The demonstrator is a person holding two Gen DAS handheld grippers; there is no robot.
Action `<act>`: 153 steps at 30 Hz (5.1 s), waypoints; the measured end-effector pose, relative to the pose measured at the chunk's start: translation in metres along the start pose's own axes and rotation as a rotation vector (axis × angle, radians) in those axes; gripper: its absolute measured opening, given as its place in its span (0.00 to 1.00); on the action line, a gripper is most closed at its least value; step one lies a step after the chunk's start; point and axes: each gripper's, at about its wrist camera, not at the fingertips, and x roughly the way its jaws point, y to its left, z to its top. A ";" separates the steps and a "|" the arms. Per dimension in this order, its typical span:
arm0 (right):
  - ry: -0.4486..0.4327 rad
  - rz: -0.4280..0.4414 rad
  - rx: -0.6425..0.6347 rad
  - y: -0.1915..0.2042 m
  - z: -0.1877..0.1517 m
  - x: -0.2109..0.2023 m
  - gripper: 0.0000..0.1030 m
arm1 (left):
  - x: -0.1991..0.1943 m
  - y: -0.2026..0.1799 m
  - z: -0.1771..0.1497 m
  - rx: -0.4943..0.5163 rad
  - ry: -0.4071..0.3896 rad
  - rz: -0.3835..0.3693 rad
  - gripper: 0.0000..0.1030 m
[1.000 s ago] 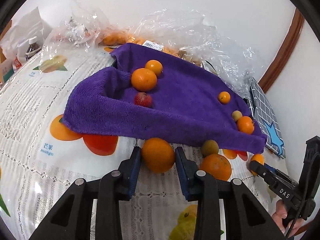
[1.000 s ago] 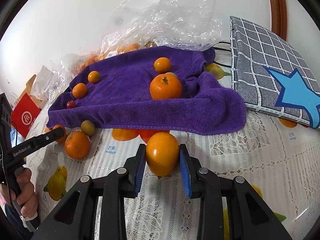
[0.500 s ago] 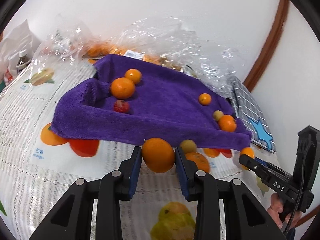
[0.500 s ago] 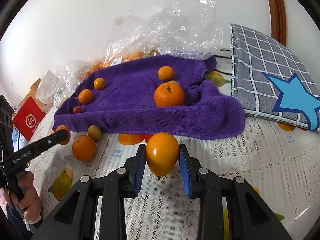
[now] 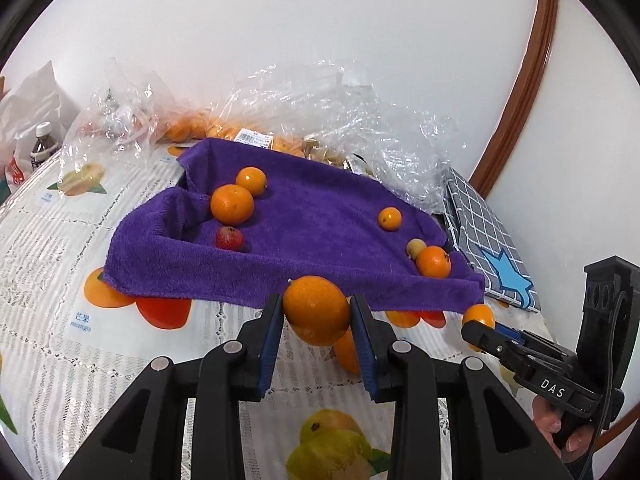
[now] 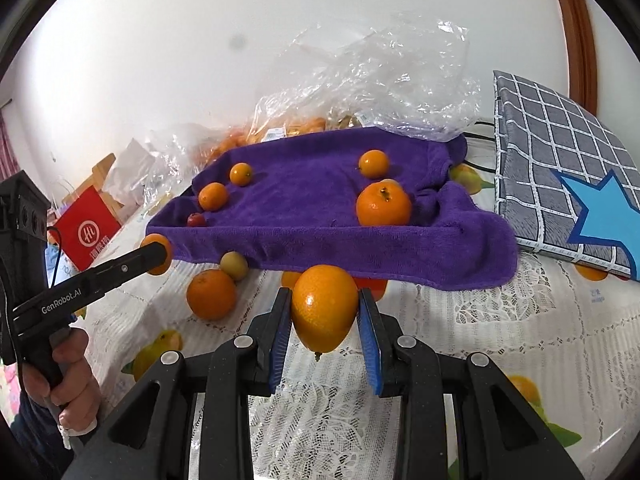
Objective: Organize fruits
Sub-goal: 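Carry the orange in the left tool over the towel while the right tool carries its orange, then open the right tool on the towel while the left tool releases its orange, then withdraw both tools from the towel back toward the fruit row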
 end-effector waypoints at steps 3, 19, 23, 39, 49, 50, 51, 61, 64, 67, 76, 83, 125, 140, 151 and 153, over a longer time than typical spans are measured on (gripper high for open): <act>-0.010 0.005 0.017 -0.002 0.000 -0.003 0.32 | -0.003 0.001 0.001 -0.011 -0.009 -0.010 0.31; -0.050 0.025 0.001 0.009 0.018 -0.011 0.32 | -0.023 0.024 0.009 -0.126 -0.074 -0.049 0.31; -0.088 0.025 -0.009 0.005 0.033 -0.018 0.32 | -0.024 0.027 0.018 -0.136 -0.087 -0.037 0.31; -0.074 -0.073 0.022 -0.045 0.122 0.026 0.32 | 0.030 0.020 0.081 -0.165 -0.014 -0.023 0.31; 0.109 -0.095 0.011 -0.054 0.126 0.097 0.32 | 0.079 0.018 0.083 -0.121 0.073 -0.010 0.31; 0.112 -0.099 0.008 -0.053 0.124 0.099 0.32 | 0.081 0.018 0.081 -0.117 0.080 -0.010 0.31; 0.116 -0.101 0.012 -0.054 0.123 0.102 0.32 | 0.082 0.019 0.080 -0.113 0.084 -0.017 0.31; 0.127 -0.087 0.021 -0.055 0.115 0.115 0.32 | 0.090 0.018 0.075 -0.114 0.108 -0.051 0.31; 0.122 -0.071 0.020 -0.055 0.114 0.116 0.32 | 0.095 0.017 0.074 -0.113 0.131 -0.040 0.31; 0.106 -0.044 0.033 -0.057 0.112 0.111 0.37 | 0.099 0.018 0.073 -0.111 0.146 -0.020 0.31; 0.040 -0.016 0.070 -0.062 0.109 0.093 0.38 | 0.109 0.008 0.069 -0.038 0.167 0.082 0.32; -0.004 -0.068 0.059 -0.054 0.106 0.090 0.38 | 0.108 0.006 0.067 -0.010 0.138 0.117 0.37; -0.005 -0.115 0.033 0.004 0.007 -0.022 0.41 | 0.025 0.008 0.034 0.018 -0.067 0.118 0.59; 0.049 -0.057 -0.044 0.044 0.002 0.000 0.43 | -0.019 0.060 0.003 -0.122 -0.001 0.187 0.59; 0.079 0.052 -0.112 0.092 0.006 0.025 0.43 | -0.023 0.071 0.001 -0.149 0.000 0.232 0.59; 0.107 0.047 -0.108 0.095 0.005 0.036 0.43 | -0.022 0.074 0.001 -0.158 0.007 0.232 0.59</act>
